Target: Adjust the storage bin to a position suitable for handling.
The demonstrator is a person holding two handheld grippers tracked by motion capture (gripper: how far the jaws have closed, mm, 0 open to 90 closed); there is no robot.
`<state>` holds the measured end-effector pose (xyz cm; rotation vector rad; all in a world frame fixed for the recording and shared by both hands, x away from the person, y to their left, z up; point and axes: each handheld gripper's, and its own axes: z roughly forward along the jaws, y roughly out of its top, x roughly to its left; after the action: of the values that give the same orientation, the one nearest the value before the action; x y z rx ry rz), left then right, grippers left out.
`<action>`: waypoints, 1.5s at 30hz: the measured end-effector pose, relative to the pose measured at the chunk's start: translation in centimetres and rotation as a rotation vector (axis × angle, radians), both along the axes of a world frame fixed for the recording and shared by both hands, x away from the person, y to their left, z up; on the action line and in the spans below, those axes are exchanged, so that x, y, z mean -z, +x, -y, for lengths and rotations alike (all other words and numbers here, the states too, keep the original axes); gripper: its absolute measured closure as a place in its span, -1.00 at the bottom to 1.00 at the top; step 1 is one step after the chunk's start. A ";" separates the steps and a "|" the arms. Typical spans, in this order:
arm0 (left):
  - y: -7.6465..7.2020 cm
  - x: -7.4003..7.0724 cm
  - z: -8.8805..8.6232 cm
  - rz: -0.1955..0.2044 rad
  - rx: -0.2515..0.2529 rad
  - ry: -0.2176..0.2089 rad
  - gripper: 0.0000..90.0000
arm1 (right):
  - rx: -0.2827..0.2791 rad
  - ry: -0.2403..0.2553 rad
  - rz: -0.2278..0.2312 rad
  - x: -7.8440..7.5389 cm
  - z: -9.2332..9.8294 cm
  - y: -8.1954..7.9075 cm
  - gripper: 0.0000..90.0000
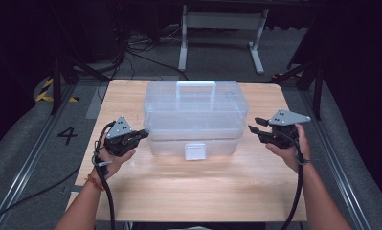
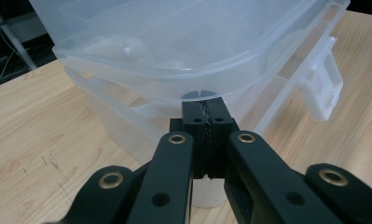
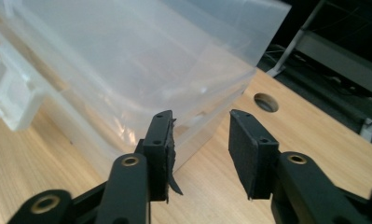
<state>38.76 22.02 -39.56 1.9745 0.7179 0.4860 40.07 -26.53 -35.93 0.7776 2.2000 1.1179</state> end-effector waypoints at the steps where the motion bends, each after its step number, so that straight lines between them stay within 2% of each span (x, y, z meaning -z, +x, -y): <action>1: 0.0 -0.1 0.0 0.005 0.000 -0.001 1.00 | -0.001 -0.003 -0.003 0.3 -0.1 0.0 0.30; 4: 0.0 -0.1 0.1 0.006 -0.003 -0.001 1.00 | -0.011 0.005 -0.015 1.2 -0.2 0.1 0.25; 12: 0.1 -0.2 0.1 0.009 -0.004 -0.004 1.00 | -0.024 -0.015 -0.007 2.4 -1.1 0.4 0.18; 18: 0.1 -0.2 0.1 0.009 -0.001 -0.003 1.00 | 0.007 0.021 0.036 2.4 -1.5 0.8 0.15; 21: 0.1 -0.2 0.1 0.012 -0.001 -0.002 1.00 | 0.011 0.023 0.042 2.5 -1.5 0.9 0.15; 25: 0.1 -0.1 0.1 0.010 -0.001 -0.001 1.00 | 0.019 0.023 0.073 2.5 -1.4 0.8 0.14; 29: 0.1 0.1 0.1 0.003 -0.001 0.001 0.99 | 0.021 0.031 0.087 2.5 -1.4 0.7 0.14; 30: 0.1 0.2 0.1 0.002 -0.002 0.006 0.98 | 0.027 0.035 0.105 2.3 -1.4 0.7 0.14; 33: 0.0 0.4 0.2 -0.009 -0.001 0.016 0.97 | 0.032 0.041 0.121 2.2 -1.5 0.6 0.14; 40: 0.1 0.6 0.2 -0.010 0.002 0.023 0.96 | 0.044 0.070 0.179 0.9 -1.7 0.6 0.21; 45: 0.1 0.8 0.2 -0.016 0.007 0.018 0.97 | 0.054 0.086 0.200 0.4 -1.8 0.8 0.24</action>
<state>38.88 21.83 -40.33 1.9987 0.7187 0.4750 40.86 -24.69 -36.31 0.7233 1.9663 1.2151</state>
